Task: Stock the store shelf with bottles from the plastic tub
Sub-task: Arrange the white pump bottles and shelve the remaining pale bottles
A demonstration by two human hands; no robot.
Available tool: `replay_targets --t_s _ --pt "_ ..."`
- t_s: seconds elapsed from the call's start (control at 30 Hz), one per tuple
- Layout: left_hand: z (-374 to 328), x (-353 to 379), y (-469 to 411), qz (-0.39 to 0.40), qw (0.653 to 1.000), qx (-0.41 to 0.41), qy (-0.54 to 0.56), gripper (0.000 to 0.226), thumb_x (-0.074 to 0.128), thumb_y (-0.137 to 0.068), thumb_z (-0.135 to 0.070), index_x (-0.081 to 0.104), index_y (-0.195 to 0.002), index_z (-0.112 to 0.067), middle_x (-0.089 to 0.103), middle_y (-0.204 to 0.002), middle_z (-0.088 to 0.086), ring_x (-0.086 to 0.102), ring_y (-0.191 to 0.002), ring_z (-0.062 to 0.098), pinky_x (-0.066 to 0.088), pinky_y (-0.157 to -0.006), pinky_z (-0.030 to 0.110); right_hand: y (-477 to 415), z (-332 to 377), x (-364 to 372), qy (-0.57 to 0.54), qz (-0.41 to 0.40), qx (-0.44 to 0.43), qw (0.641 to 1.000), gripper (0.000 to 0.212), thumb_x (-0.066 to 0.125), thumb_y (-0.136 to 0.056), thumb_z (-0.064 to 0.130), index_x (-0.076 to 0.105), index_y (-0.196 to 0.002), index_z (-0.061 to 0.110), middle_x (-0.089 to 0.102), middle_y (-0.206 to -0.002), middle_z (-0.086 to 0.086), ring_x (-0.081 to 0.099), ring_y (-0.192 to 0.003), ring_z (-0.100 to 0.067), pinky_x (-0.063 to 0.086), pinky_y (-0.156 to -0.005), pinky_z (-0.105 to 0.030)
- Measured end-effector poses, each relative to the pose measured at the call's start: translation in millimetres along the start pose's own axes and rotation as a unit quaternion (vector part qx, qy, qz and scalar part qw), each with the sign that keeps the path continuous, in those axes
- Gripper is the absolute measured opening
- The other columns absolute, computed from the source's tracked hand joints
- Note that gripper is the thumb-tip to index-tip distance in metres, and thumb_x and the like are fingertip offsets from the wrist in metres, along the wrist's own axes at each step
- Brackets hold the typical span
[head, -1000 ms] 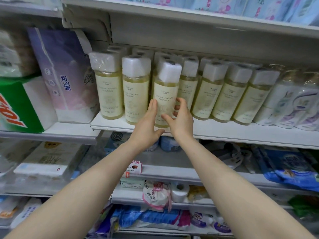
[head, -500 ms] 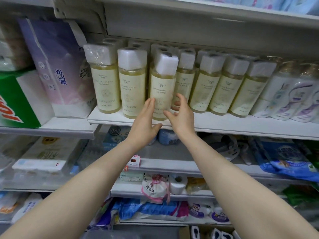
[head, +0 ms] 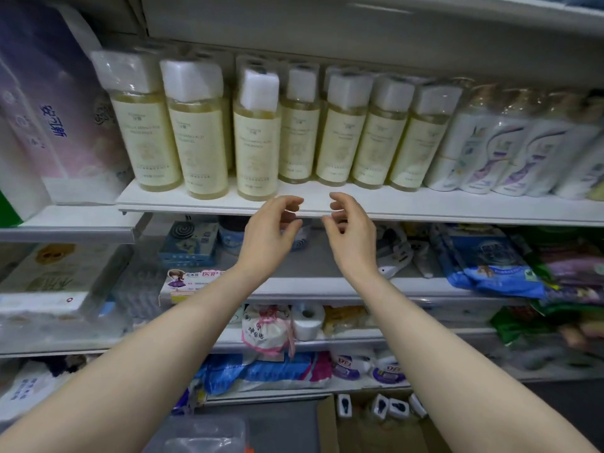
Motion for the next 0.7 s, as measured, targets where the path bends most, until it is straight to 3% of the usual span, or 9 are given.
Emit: replay_targets --t_s 0.23,0.4,0.6,0.7 --pt "-36 77 15 0.03 0.999 0.03 -0.022 0.029 0.065 -0.088 -0.008 0.067 -0.116 -0.017 0.067 -0.11 -0.003 0.063 -0.099 0.008 0.053 -0.087 0.027 14 -65 -60 0.024 0.008 0.0 1.0 0.034 0.066 -0.092 0.01 0.062 -0.125 0.018 0.066 -0.114 0.002 0.061 -0.096 -0.012 0.056 -0.083 -0.035" --pt "-59 147 35 0.046 0.998 0.013 -0.041 0.029 0.064 -0.091 -0.01 0.066 -0.118 -0.018 0.066 -0.112 -0.002 0.061 -0.098 0.004 0.042 -0.083 0.002 25 -125 -108 0.027 0.044 0.021 0.998 0.034 0.065 -0.093 0.011 0.062 -0.126 0.019 0.065 -0.115 0.002 0.062 -0.1 -0.012 0.055 -0.086 -0.033" --pt "-76 231 67 0.071 0.997 -0.023 -0.038 0.025 0.064 -0.091 -0.011 0.067 -0.115 -0.017 0.067 -0.108 -0.004 0.064 -0.095 0.009 0.053 -0.084 0.022 49 -202 -150 0.028 0.069 0.064 0.995 0.033 0.065 -0.092 0.011 0.063 -0.123 0.023 0.065 -0.117 0.005 0.061 -0.103 -0.01 0.056 -0.086 -0.032" --pt "-76 265 86 0.077 0.995 -0.06 -0.023 0.025 0.064 -0.09 -0.009 0.067 -0.114 -0.018 0.067 -0.109 -0.003 0.064 -0.096 0.009 0.053 -0.083 0.021 68 -235 -164 0.028 0.097 0.085 0.991 0.033 0.064 -0.093 0.011 0.061 -0.124 0.023 0.064 -0.117 0.006 0.058 -0.106 -0.008 0.055 -0.089 -0.032"
Point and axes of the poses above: each hand's wrist, its own y-axis away from the middle knuckle, its own x-axis out of the palm, z = x × y, the point moved 9 cm from there along -y, towards the middle knuckle
